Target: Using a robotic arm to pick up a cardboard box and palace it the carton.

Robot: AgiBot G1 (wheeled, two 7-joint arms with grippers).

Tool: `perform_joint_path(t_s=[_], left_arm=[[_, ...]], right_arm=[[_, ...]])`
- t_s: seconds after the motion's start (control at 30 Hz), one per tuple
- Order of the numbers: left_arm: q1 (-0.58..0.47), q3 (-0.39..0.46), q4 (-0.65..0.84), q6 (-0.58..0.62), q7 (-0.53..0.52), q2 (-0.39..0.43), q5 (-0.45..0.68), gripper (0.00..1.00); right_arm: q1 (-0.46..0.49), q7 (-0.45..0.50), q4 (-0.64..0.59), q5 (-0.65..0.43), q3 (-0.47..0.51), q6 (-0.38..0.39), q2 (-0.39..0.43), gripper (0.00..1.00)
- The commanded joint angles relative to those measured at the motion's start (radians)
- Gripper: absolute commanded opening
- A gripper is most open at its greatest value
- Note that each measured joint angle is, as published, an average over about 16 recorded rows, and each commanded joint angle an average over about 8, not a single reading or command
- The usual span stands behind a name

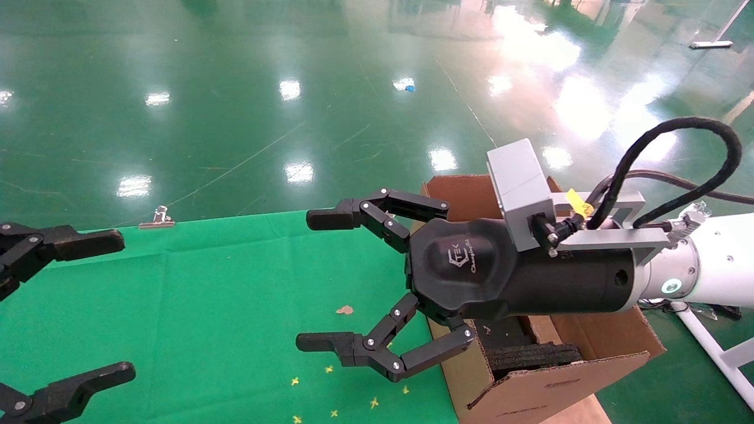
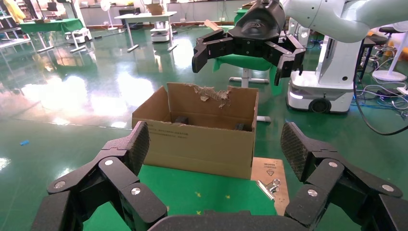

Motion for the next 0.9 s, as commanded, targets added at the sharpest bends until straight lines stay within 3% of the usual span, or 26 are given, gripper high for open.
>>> perform_joint_path(t_s=[0.03,0.9], left_arm=[[0.0,0.0,0.0,0.0,0.0,0.0,0.0,1.0],[0.0,0.0,0.0,0.0,0.0,0.0,0.0,1.0]], right_arm=[[0.0,0.0,0.0,0.0,0.0,0.0,0.0,1.0],[0.0,0.0,0.0,0.0,0.0,0.0,0.0,1.0]])
